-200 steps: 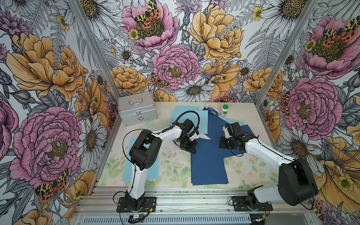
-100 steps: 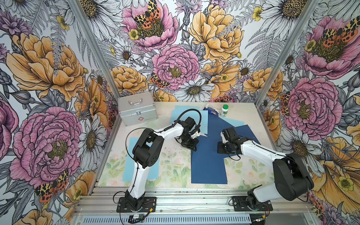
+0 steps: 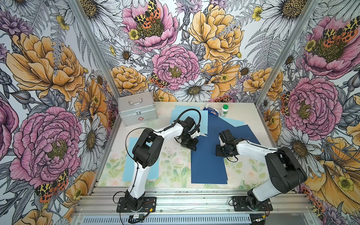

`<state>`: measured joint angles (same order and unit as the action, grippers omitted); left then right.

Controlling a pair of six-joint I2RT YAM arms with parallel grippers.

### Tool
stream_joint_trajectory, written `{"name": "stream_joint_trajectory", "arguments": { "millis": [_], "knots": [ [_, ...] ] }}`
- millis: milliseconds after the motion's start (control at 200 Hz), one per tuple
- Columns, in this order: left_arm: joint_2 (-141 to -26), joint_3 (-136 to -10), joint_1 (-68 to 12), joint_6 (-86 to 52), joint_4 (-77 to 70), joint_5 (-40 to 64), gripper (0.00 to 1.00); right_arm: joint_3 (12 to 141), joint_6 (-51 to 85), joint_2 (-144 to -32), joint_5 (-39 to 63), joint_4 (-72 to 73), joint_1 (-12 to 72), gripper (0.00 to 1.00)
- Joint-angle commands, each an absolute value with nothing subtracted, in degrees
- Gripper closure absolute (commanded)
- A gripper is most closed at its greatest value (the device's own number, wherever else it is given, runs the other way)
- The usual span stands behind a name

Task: Sort the scattered colored papers by color
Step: Place the colored paper.

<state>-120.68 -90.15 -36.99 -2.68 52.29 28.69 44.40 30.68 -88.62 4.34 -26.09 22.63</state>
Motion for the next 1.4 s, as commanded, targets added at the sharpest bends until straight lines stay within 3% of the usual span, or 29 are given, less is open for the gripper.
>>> {"name": "stream_joint_trajectory", "arguments": {
  "millis": [0,340,826,901,1021,1161,1371,1396],
  "knots": [
    [-120.8,-89.2,-37.4,-0.9,52.7,28.6,1.00,43.9,31.7,-86.8,3.4,-25.3,23.0,1.00],
    [-121.3,-89.4,-37.7,-0.9,53.9,25.9,1.00,43.9,32.0,-83.6,2.4,-26.8,23.6,1.00],
    [-121.2,-89.7,-37.6,-1.6,53.9,25.0,1.00,43.0,32.7,-88.7,1.0,-26.5,25.4,1.00],
    [-120.9,-89.7,-37.6,-1.7,53.9,24.5,0.91,42.7,32.9,-89.3,1.1,-26.1,25.8,1.00],
    [-119.6,-89.5,-37.5,-2.5,53.9,23.0,0.65,42.4,33.5,-89.7,0.9,-25.8,26.2,1.00],
    [-114.3,-88.6,-35.1,-4.8,53.9,20.3,0.42,42.2,33.6,-89.6,0.9,-25.7,26.6,1.00],
    [-100.8,-87.3,-28.0,-10.2,53.7,12.9,0.26,42.2,33.7,-89.2,0.8,-25.8,26.9,1.00],
    [-99.8,-87.5,-27.6,-10.8,53.6,11.3,0.12,42.3,33.6,-89.0,0.9,-25.8,27.0,1.00]
  ]
}}
